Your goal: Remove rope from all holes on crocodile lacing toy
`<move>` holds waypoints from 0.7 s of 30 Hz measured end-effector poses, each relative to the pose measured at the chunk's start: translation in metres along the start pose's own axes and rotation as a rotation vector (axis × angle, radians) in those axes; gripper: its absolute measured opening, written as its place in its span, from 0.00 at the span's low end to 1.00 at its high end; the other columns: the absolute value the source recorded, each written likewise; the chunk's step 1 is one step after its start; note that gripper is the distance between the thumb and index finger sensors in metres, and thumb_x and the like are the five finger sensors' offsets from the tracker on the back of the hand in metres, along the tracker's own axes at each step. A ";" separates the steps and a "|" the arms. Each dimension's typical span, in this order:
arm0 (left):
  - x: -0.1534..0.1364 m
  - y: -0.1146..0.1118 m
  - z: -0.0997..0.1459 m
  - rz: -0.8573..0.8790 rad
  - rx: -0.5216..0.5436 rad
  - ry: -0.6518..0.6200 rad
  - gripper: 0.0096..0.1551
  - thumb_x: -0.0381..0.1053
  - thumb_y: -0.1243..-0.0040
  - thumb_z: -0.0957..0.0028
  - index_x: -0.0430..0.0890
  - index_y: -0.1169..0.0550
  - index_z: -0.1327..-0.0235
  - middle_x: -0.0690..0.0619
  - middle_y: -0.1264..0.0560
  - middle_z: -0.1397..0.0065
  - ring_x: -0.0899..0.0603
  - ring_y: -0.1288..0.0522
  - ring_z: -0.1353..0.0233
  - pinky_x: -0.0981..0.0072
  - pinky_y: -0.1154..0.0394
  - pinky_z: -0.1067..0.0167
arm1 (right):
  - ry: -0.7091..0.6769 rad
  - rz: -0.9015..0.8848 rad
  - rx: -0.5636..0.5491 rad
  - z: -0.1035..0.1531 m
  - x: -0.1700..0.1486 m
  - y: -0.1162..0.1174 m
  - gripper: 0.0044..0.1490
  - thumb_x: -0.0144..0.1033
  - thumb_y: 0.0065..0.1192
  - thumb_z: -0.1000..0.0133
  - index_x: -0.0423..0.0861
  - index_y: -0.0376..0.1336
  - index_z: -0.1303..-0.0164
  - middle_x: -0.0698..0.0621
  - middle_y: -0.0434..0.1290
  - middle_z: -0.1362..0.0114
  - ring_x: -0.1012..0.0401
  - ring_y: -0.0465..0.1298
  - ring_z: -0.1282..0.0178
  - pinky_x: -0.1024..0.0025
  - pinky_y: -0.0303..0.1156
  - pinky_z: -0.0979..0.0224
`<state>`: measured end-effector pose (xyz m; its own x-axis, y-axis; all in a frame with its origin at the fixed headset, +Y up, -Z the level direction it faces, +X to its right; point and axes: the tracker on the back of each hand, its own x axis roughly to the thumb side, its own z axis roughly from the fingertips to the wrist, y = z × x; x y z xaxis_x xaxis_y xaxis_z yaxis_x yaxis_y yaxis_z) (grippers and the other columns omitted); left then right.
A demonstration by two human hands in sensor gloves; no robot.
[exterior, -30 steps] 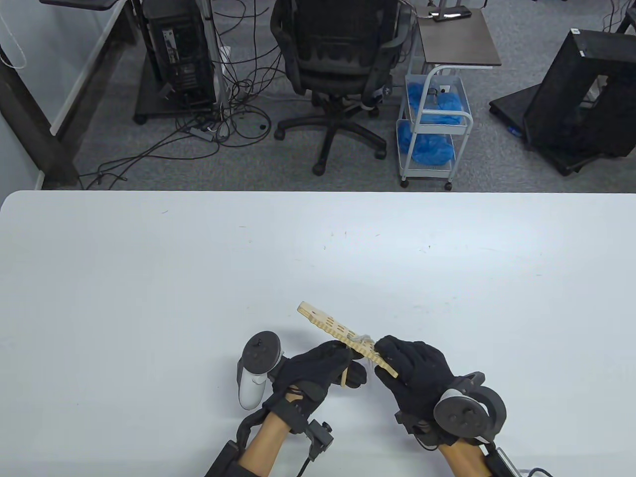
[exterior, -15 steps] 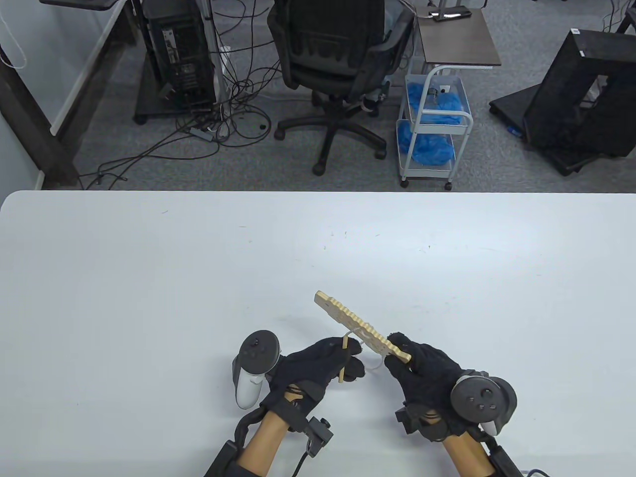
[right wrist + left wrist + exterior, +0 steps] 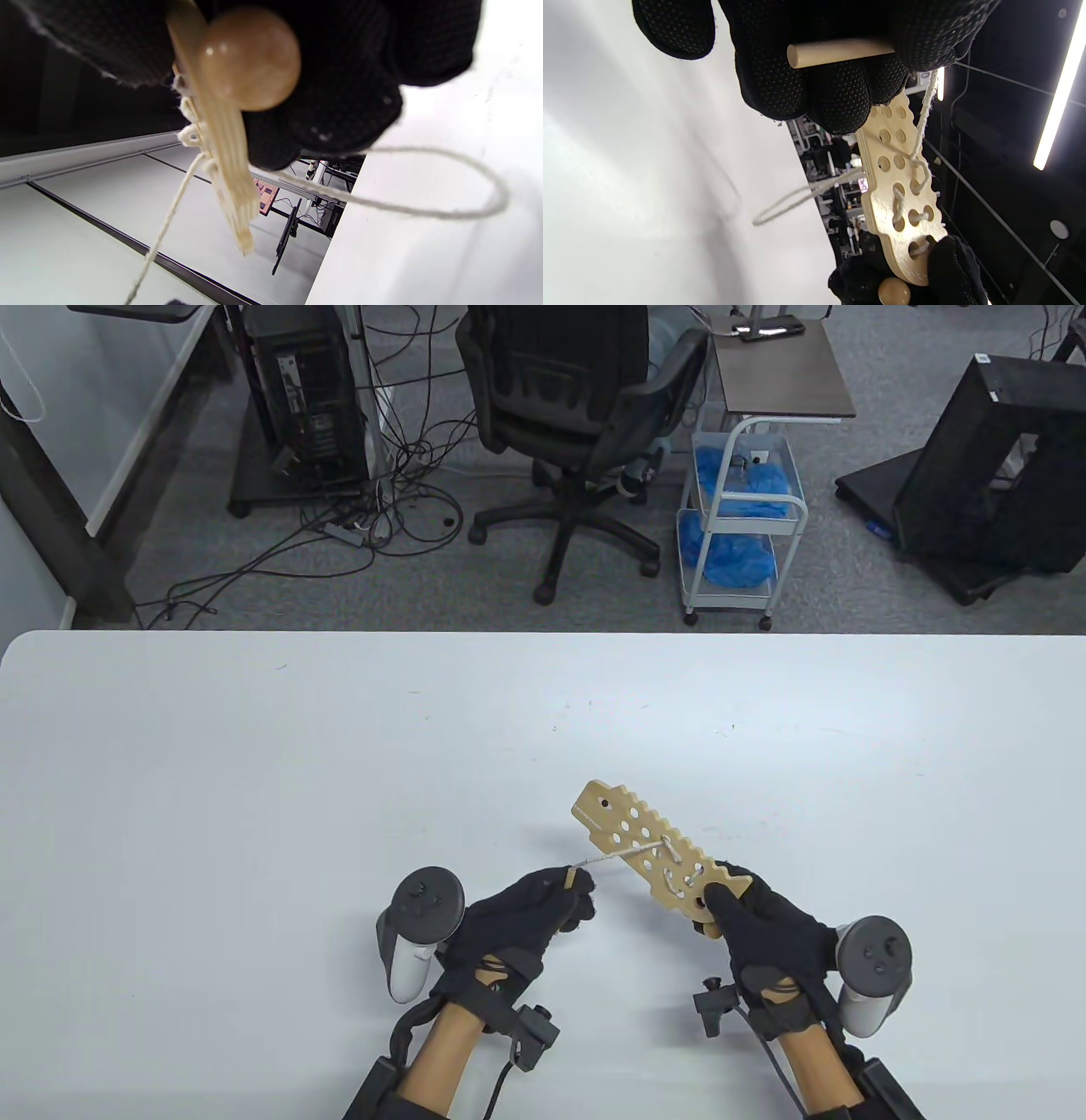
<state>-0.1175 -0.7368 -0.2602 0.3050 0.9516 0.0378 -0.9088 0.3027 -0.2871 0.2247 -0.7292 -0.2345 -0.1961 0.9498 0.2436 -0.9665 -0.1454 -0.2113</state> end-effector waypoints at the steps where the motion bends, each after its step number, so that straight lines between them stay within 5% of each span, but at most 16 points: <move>1: -0.001 0.001 0.000 0.001 0.005 0.003 0.26 0.61 0.40 0.45 0.58 0.19 0.35 0.55 0.14 0.39 0.45 0.18 0.39 0.36 0.29 0.33 | 0.006 -0.007 -0.004 0.000 -0.001 -0.001 0.30 0.42 0.71 0.52 0.33 0.73 0.50 0.37 0.85 0.56 0.47 0.84 0.63 0.41 0.76 0.49; 21: -0.020 0.035 0.000 0.043 0.120 0.068 0.26 0.61 0.41 0.45 0.58 0.20 0.34 0.54 0.15 0.38 0.45 0.19 0.37 0.36 0.29 0.33 | 0.169 -0.120 -0.108 -0.006 -0.024 -0.022 0.31 0.43 0.69 0.51 0.32 0.72 0.50 0.36 0.85 0.57 0.47 0.84 0.64 0.41 0.75 0.50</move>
<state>-0.1553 -0.7450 -0.2711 0.2803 0.9592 -0.0380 -0.9476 0.2702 -0.1702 0.2521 -0.7467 -0.2415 -0.0419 0.9927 0.1127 -0.9562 -0.0071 -0.2926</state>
